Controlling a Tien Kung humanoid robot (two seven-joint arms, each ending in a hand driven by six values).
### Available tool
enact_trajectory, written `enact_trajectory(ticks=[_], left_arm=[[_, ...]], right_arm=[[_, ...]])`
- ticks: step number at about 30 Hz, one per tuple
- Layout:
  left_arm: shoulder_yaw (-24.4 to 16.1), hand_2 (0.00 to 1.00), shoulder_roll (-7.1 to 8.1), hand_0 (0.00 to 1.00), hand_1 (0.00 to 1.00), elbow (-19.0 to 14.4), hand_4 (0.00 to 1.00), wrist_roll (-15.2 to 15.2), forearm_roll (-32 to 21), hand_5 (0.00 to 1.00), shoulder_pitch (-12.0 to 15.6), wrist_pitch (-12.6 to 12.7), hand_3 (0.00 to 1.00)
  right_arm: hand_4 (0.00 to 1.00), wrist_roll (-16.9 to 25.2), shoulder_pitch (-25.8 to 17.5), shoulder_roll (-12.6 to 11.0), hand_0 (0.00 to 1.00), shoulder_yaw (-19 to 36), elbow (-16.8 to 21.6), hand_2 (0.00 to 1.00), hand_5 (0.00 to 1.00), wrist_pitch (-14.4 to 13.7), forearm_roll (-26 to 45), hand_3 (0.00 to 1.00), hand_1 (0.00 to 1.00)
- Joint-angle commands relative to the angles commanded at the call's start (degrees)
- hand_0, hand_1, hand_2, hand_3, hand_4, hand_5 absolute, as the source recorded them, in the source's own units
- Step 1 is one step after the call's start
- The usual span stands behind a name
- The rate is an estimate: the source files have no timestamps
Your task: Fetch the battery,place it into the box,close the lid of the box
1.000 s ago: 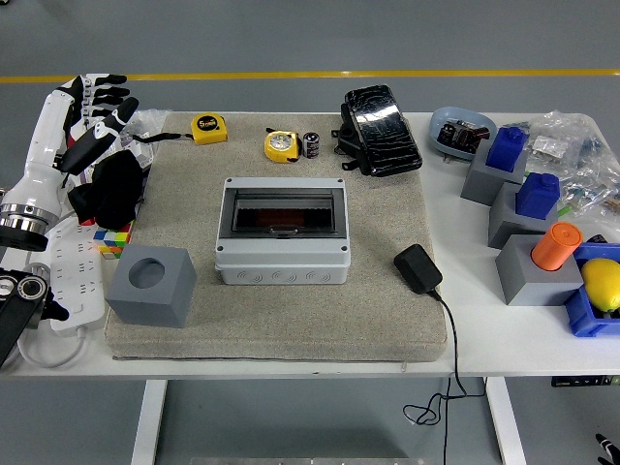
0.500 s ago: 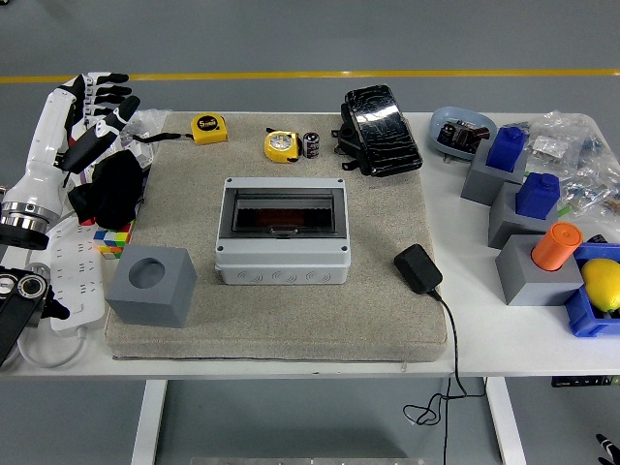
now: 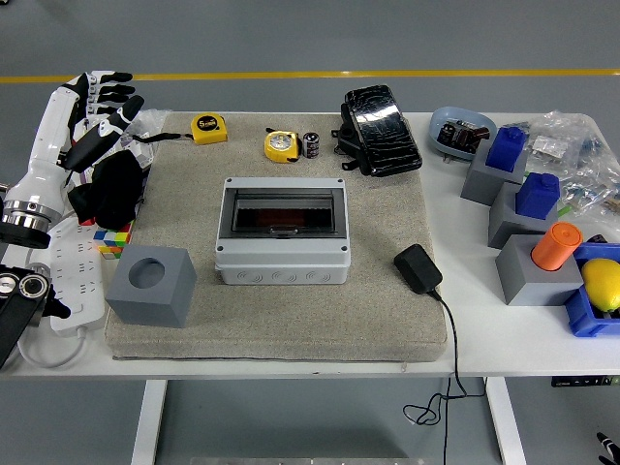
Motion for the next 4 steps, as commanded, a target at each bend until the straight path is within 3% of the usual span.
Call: enact_trajectory(ticks=[4], left_arm=[[-0.13, 0.676, -0.02, 0.528, 0.659, -0.03, 0.998, -0.01, -0.01, 0.854, -0.04, -0.02, 0.716]], right_arm=[[0.952, 0.02, 0.07, -0.03, 0.656, -0.01, -0.01, 0.659, 0.451, 0.12, 0.03, 0.538, 0.66]])
